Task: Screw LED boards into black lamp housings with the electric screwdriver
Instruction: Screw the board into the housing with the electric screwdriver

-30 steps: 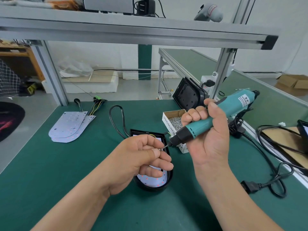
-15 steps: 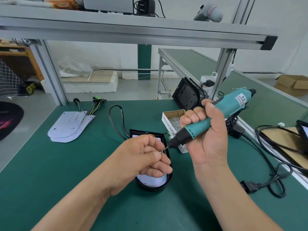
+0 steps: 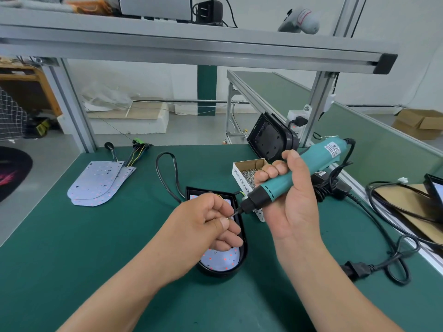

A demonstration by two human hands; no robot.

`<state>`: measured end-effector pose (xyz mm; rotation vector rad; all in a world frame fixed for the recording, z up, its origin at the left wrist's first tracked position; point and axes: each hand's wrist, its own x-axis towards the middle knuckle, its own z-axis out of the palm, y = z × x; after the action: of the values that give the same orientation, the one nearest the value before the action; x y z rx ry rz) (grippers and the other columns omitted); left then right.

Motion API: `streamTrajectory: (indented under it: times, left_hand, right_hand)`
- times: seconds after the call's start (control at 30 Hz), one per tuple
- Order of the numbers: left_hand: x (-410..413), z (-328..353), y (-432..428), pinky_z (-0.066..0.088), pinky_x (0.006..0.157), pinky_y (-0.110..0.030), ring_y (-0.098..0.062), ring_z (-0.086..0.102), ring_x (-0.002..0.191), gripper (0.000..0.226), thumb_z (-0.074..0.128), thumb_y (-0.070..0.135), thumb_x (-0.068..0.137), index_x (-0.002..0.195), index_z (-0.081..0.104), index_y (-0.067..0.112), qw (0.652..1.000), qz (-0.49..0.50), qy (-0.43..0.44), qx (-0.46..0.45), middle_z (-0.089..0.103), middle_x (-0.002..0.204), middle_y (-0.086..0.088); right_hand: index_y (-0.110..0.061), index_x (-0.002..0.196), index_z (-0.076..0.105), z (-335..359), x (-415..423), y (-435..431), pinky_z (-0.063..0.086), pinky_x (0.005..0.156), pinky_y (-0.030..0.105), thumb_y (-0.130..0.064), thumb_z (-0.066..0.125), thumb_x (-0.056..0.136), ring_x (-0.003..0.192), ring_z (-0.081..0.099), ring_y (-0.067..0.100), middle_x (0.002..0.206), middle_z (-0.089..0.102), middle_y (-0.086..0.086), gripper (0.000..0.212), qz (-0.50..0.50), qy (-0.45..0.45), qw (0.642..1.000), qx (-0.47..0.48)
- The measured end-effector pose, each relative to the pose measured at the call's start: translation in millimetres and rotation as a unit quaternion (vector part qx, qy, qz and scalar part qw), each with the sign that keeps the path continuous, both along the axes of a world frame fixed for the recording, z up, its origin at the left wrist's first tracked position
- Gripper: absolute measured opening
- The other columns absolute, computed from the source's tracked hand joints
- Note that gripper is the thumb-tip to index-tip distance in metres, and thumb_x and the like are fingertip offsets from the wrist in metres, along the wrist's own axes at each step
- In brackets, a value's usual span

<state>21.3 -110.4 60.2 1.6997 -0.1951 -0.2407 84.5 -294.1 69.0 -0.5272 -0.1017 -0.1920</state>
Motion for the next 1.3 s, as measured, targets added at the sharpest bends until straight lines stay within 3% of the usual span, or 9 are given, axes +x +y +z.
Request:
streamTrajectory:
  times: [0.4, 0.53, 0.63, 0.8, 0.9, 0.97, 1.1, 1.2, 1.3]
  left_hand:
    - [1.6, 4.1, 2.1, 0.064, 0.075, -0.028, -0.026, 0.081, 0.091, 0.018, 0.051, 0.014, 0.111, 0.122, 0.065, 0.015, 0.999, 0.000, 0.025, -0.021, 0.081, 0.100, -0.009]
    - [4.1, 2.3, 7.3, 0.062, 0.069, -0.029, -0.027, 0.080, 0.084, 0.022, 0.046, 0.013, 0.112, 0.120, 0.066, 0.016, 1.000, 0.007, 0.017, -0.020, 0.080, 0.097, -0.009]
    - [11.3, -2.3, 14.5, 0.051, 0.055, -0.028, -0.016, 0.065, 0.061, 0.026, 0.047, 0.014, 0.110, 0.107, 0.070, 0.025, 0.994, 0.085, -0.041, 0.048, 0.076, 0.083, 0.001]
    - [35.2, -12.2, 34.9, 0.044, 0.062, -0.032, -0.002, 0.050, 0.053, 0.014, 0.060, 0.042, 0.098, 0.093, 0.068, 0.031, 0.954, 0.239, -0.059, 0.168, 0.061, 0.063, 0.018]
    - [39.3, -18.2, 37.7, 0.046, 0.067, -0.032, 0.001, 0.061, 0.073, 0.049, 0.062, 0.077, 0.081, 0.105, 0.062, 0.034, 0.955, 0.213, 0.008, 0.205, 0.066, 0.081, 0.021]
    - [37.4, -23.8, 33.3, 0.049, 0.076, -0.027, 0.004, 0.066, 0.092, 0.059, 0.064, 0.084, 0.071, 0.112, 0.058, 0.042, 0.961, 0.165, 0.037, 0.218, 0.072, 0.097, 0.021]
    - [36.8, -28.2, 30.5, 0.058, 0.093, -0.039, -0.004, 0.072, 0.099, 0.054, 0.073, 0.059, 0.068, 0.116, 0.051, 0.045, 0.967, 0.126, 0.062, 0.213, 0.075, 0.105, 0.018]
    - [35.3, -25.4, 32.5, 0.061, 0.093, -0.048, -0.014, 0.075, 0.096, 0.049, 0.072, 0.042, 0.068, 0.113, 0.051, 0.040, 0.970, 0.101, 0.090, 0.202, 0.076, 0.104, 0.008]
    - [34.1, -24.7, 30.7, 0.060, 0.093, -0.046, -0.016, 0.075, 0.097, 0.050, 0.072, 0.036, 0.067, 0.113, 0.051, 0.037, 0.973, 0.085, 0.103, 0.191, 0.076, 0.104, 0.004]
  right_hand:
    - [-0.013, 0.095, 0.060, 1.6, 1.0, -2.5, 0.051, 0.065, 0.029, -0.019, 0.069, 0.099, 0.063, 0.048, 0.013, 0.072, 0.048, -0.002, 0.012, -0.009, 0.024, 0.999, 0.041]
    - [-0.013, 0.093, 0.060, 3.8, -1.1, -2.3, 0.051, 0.064, 0.029, -0.018, 0.069, 0.099, 0.063, 0.047, 0.013, 0.072, 0.047, -0.003, 0.012, -0.012, 0.021, 0.999, 0.045]
    - [-0.014, 0.091, 0.061, 4.8, 0.3, -5.4, 0.051, 0.065, 0.029, -0.018, 0.069, 0.099, 0.063, 0.048, 0.013, 0.073, 0.047, -0.003, 0.012, -0.021, 0.015, 0.998, 0.049]
    - [-0.014, 0.083, 0.064, 2.4, 8.0, -14.4, 0.052, 0.067, 0.029, -0.018, 0.070, 0.099, 0.065, 0.050, 0.013, 0.073, 0.049, -0.002, 0.017, -0.043, 0.016, 0.998, 0.047]
    - [-0.014, 0.089, 0.061, -2.8, 13.0, -17.5, 0.053, 0.069, 0.030, -0.018, 0.071, 0.099, 0.066, 0.050, 0.013, 0.073, 0.050, -0.002, 0.014, -0.055, 0.021, 0.998, 0.038]
    - [-0.014, 0.093, 0.059, -6.9, 16.5, -18.5, 0.053, 0.069, 0.031, -0.017, 0.071, 0.099, 0.066, 0.051, 0.014, 0.073, 0.050, -0.001, 0.014, -0.063, 0.026, 0.997, 0.024]
    - [-0.013, 0.102, 0.053, -13.5, 23.0, -20.0, 0.052, 0.068, 0.032, -0.016, 0.070, 0.099, 0.066, 0.051, 0.015, 0.073, 0.049, -0.001, 0.018, -0.082, 0.040, 0.996, -0.001]
    - [-0.014, 0.103, 0.052, -17.7, 25.9, -21.2, 0.052, 0.069, 0.033, -0.015, 0.070, 0.099, 0.065, 0.051, 0.015, 0.074, 0.049, 0.000, 0.018, -0.091, 0.043, 0.995, -0.020]
    - [-0.014, 0.101, 0.054, -19.7, 26.9, -19.7, 0.051, 0.068, 0.032, -0.014, 0.070, 0.098, 0.064, 0.051, 0.014, 0.073, 0.050, -0.001, 0.016, -0.094, 0.035, 0.994, -0.039]
